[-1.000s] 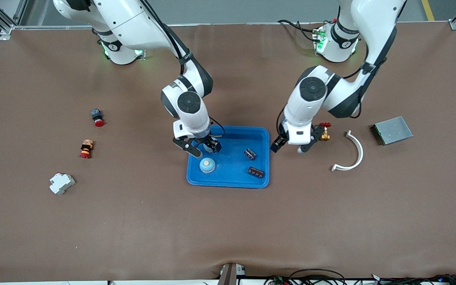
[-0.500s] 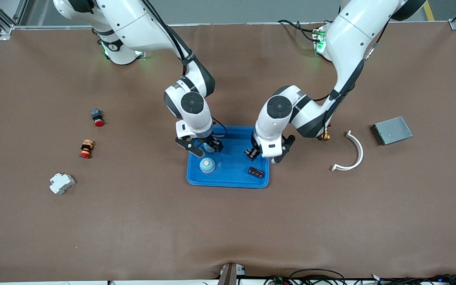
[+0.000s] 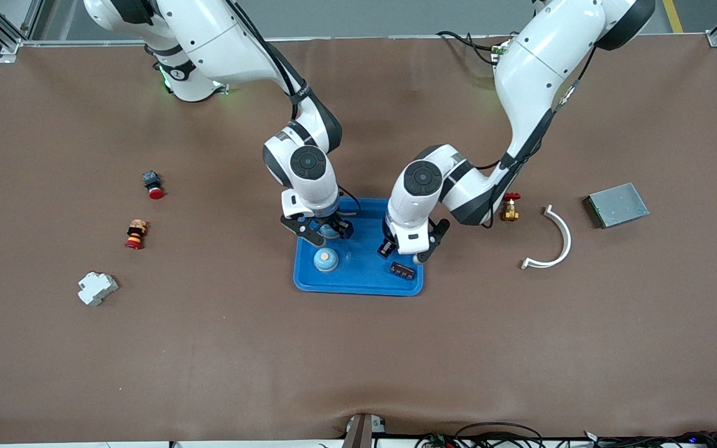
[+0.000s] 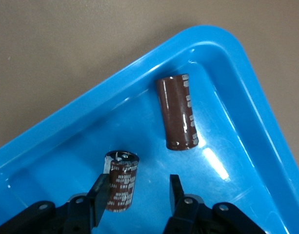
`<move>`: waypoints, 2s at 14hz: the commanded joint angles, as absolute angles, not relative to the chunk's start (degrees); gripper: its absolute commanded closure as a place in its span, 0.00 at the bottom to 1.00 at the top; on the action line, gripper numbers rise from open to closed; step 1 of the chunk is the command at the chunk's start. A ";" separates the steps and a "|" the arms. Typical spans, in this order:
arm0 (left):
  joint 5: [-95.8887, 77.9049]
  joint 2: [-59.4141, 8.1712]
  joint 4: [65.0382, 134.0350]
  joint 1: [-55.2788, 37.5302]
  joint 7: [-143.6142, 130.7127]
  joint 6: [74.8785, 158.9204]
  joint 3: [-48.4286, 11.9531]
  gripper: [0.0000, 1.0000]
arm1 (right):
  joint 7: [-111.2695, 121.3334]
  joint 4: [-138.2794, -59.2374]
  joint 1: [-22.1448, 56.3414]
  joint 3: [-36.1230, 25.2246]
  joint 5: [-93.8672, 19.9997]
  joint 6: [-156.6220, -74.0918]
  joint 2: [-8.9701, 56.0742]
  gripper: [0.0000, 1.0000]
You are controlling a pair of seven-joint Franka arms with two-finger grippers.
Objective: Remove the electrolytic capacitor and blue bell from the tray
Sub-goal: 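Grasp the blue bell with the right gripper while the left gripper grasps the capacitor, then carry the bell toward the red buttons while the left gripper carries the capacitor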
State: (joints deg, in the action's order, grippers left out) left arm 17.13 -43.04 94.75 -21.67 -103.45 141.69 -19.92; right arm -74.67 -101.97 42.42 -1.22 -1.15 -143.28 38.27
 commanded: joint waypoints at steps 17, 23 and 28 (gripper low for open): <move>18.46 -31.22 90.79 -20.76 -96.62 119.56 -16.35 1.00 | -53.40 -90.43 33.50 -1.05 -4.22 -116.38 31.40 1.00; 11.52 -22.69 93.42 -11.88 -76.58 107.42 -16.52 1.00 | -30.36 -103.60 22.34 -1.23 -3.96 -118.11 19.53 1.00; 11.07 -17.77 99.83 -4.41 -64.28 104.33 -16.52 1.00 | -13.03 -117.04 13.64 -1.32 -3.87 -127.86 13.37 1.00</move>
State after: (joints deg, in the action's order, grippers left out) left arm 12.12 -21.92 94.67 -7.38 -68.92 104.43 -16.20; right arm -18.44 -109.56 16.75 -2.24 -3.30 -123.82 17.56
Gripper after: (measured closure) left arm 0.661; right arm 0.335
